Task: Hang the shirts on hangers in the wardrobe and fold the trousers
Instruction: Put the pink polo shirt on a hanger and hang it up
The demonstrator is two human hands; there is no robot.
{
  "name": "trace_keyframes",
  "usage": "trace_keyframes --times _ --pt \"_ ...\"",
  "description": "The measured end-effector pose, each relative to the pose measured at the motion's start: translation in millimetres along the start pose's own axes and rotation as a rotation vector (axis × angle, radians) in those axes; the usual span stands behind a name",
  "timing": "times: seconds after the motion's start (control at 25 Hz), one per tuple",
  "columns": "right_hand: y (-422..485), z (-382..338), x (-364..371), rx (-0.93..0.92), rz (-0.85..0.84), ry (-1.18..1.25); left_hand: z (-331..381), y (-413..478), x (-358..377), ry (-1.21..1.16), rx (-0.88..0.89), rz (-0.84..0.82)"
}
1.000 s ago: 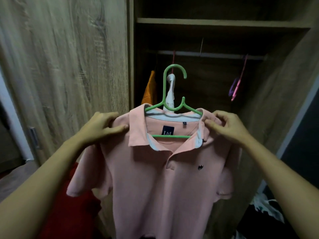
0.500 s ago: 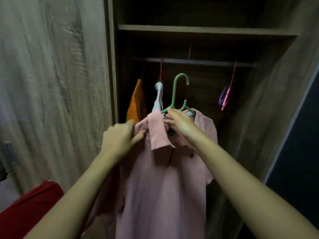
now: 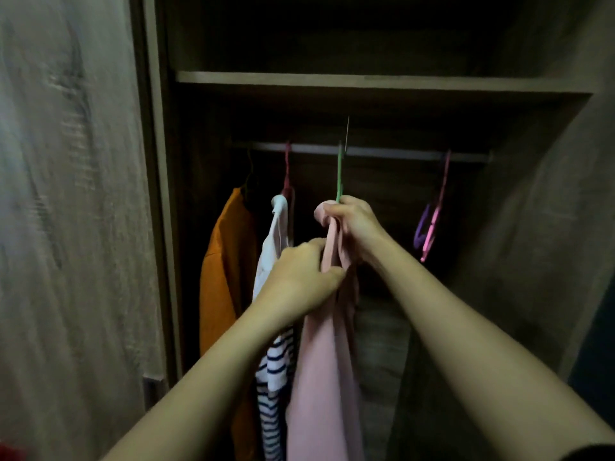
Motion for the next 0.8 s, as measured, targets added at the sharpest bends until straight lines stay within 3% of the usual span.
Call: trace_keyframes --times 0.36,0.6,0.8 --pt "101.9 1.7 3.2 -0.005 -0.075 -0.078 -24.8 94.2 18.8 -0.08 0.013 0.152" --pt "135.6 20.4 5.1 0.109 -0.109 -0.243 -53.6 130.0 33.9 -0.064 -0.017 0.115" --pt "121.6 24.9 7.2 0.039 -0.121 -0.281 -70.8 120.4 47.3 -0.039 -0.006 0.037"
Point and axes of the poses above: each hand's wrist, its own y-axis towards the middle knuckle, its own x-axis out of the palm, z = x × y, the point moved 4 cm from there along y, towards the middle knuckle, and after that the axes turned 14 degrees about -y, right-handed, at the moved point
